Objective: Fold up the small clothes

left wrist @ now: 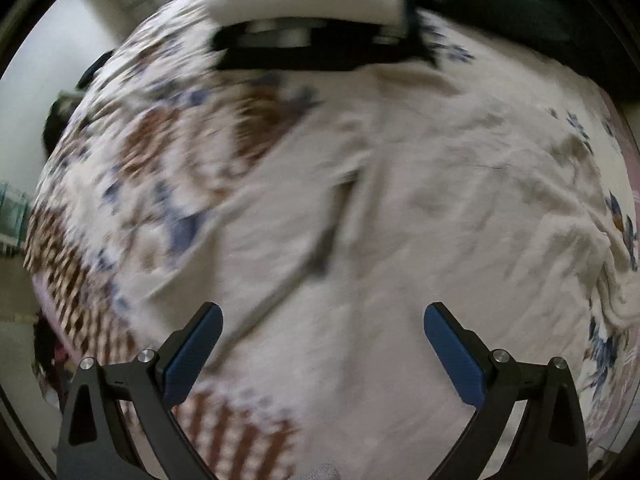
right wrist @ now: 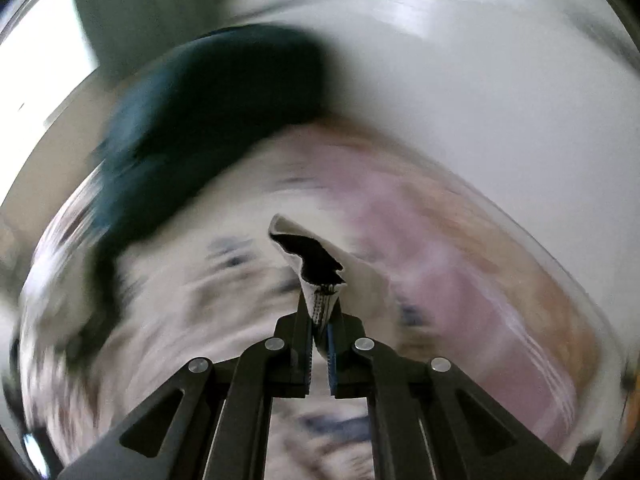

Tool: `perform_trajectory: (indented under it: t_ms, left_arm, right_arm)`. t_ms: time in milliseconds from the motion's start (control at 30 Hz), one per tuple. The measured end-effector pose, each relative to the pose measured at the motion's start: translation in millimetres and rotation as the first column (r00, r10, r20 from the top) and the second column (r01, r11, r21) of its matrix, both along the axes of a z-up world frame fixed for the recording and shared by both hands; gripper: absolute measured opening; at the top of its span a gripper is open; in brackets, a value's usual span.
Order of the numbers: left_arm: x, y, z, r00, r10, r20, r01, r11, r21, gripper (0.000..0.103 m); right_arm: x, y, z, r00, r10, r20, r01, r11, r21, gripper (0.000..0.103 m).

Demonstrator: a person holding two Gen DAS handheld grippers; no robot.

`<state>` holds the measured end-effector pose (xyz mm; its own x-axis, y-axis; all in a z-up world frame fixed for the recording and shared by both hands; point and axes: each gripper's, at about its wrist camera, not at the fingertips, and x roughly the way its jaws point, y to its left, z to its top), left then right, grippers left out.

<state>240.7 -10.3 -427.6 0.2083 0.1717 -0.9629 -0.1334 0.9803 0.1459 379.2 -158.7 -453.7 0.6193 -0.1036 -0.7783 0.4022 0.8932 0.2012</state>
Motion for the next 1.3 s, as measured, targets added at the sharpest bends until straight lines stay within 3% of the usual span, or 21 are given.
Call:
perform_trajectory:
  t_ms: [67, 100, 233, 267, 367, 467, 567, 600, 633, 667, 700, 767, 833, 900, 967, 1033, 1067, 1100, 1167, 1233, 1300]
  left_arm:
    - [-12, 18, 4, 0.999, 0.034, -0.001, -0.034, 0.999, 0.029, 0.103]
    - [-18, 32, 4, 0.998, 0.058, -0.002, -0.057, 0.997, 0.043, 0.103]
    - [-45, 87, -12, 0.981, 0.188, -0.049, -0.183, 0.979, 0.085, 0.103]
    - [-52, 98, -16, 0.974, 0.217, -0.065, -0.21, 0.973, 0.091, 0.103]
    - [-72, 129, -32, 0.952, 0.288, -0.099, -0.278, 0.955, 0.107, 0.103]
    - [-86, 156, -47, 0.934, 0.336, -0.118, -0.324, 0.939, 0.113, 0.103]
    - [-95, 183, -54, 0.903, 0.407, -0.136, -0.405, 0.913, 0.047, 0.103]
    - [-96, 191, -55, 0.891, 0.433, -0.134, -0.435, 0.9, 0.015, 0.103]
    - [-96, 199, -56, 0.875, 0.466, -0.131, -0.473, 0.88, -0.033, 0.103]
    - [-94, 206, -57, 0.862, 0.491, -0.13, -0.502, 0.861, -0.079, 0.103]
    - [-90, 212, -58, 0.846, 0.517, -0.132, -0.532, 0.836, -0.132, 0.103]
    - [-75, 221, -56, 0.83, 0.548, -0.107, -0.557, 0.804, -0.209, 0.103]
    - [-53, 224, -51, 0.846, 0.528, -0.082, -0.53, 0.812, -0.246, 0.103]
    - [-40, 233, -56, 0.844, 0.532, -0.072, -0.533, 0.815, -0.228, 0.103]
    - [-41, 248, -68, 0.826, 0.561, -0.052, -0.556, 0.795, -0.242, 0.103]
    - [-40, 251, -91, 0.827, 0.558, -0.071, -0.554, 0.784, -0.281, 0.102]
    - [-40, 252, -101, 0.833, 0.548, -0.076, -0.545, 0.787, -0.29, 0.09]
    - [-38, 248, -111, 0.85, 0.521, -0.077, -0.52, 0.809, -0.275, 0.077]
    - [-41, 244, -112, 0.869, 0.494, -0.043, -0.49, 0.843, -0.221, 0.014]
    - [-55, 248, -97, 0.864, 0.503, 0.027, -0.481, 0.84, -0.249, 0.005]
    - [-77, 263, -81, 0.833, 0.549, 0.077, -0.52, 0.822, -0.233, 0.003]
  right_arm:
    - [14, 71, 8, 0.976, 0.214, -0.034, -0.215, 0.975, -0.046, 0.006]
    - [17, 115, 6, 0.943, 0.327, -0.07, -0.332, 0.941, -0.073, 0.006]
    - [-17, 254, -35, 0.741, 0.645, -0.189, -0.67, 0.728, -0.143, 0.006]
    - [-31, 285, -55, 0.677, 0.698, -0.235, -0.734, 0.662, -0.149, 0.006]
    - [-81, 340, -113, 0.533, 0.772, -0.347, -0.843, 0.518, -0.144, 0.006]
    - [-115, 368, -161, 0.436, 0.769, -0.468, -0.894, 0.43, -0.128, 0.006]
    - [-125, 372, -188, 0.376, 0.753, -0.539, -0.904, 0.427, -0.035, 0.015]
    - [-126, 368, -187, 0.368, 0.755, -0.542, -0.898, 0.441, 0.004, 0.029]
    - [-125, 363, -184, 0.367, 0.767, -0.527, -0.881, 0.468, 0.068, 0.038]
    - [-123, 355, -179, 0.382, 0.773, -0.506, -0.859, 0.499, 0.115, 0.056]
    - [-121, 348, -175, 0.409, 0.768, -0.493, -0.836, 0.532, 0.135, 0.063]
    - [-116, 329, -164, 0.49, 0.729, -0.478, -0.773, 0.617, 0.148, 0.063]
    - [-111, 314, -159, 0.545, 0.689, -0.477, -0.721, 0.676, 0.153, 0.063]
    - [-103, 293, -157, 0.605, 0.634, -0.481, -0.647, 0.744, 0.166, 0.063]
    - [-99, 280, -156, 0.644, 0.591, -0.486, -0.587, 0.789, 0.182, 0.063]
    - [-95, 263, -155, 0.684, 0.546, -0.484, -0.53, 0.828, 0.184, 0.063]
    - [-90, 256, -155, 0.693, 0.534, -0.485, -0.519, 0.836, 0.178, 0.063]
    - [-86, 254, -155, 0.699, 0.524, -0.487, -0.512, 0.842, 0.171, 0.063]
    - [-82, 249, -158, 0.701, 0.513, -0.496, -0.505, 0.847, 0.164, 0.063]
    - [-84, 240, -160, 0.701, 0.504, -0.505, -0.497, 0.853, 0.161, 0.063]
    - [-75, 228, -151, 0.704, 0.498, -0.507, -0.492, 0.856, 0.158, 0.063]
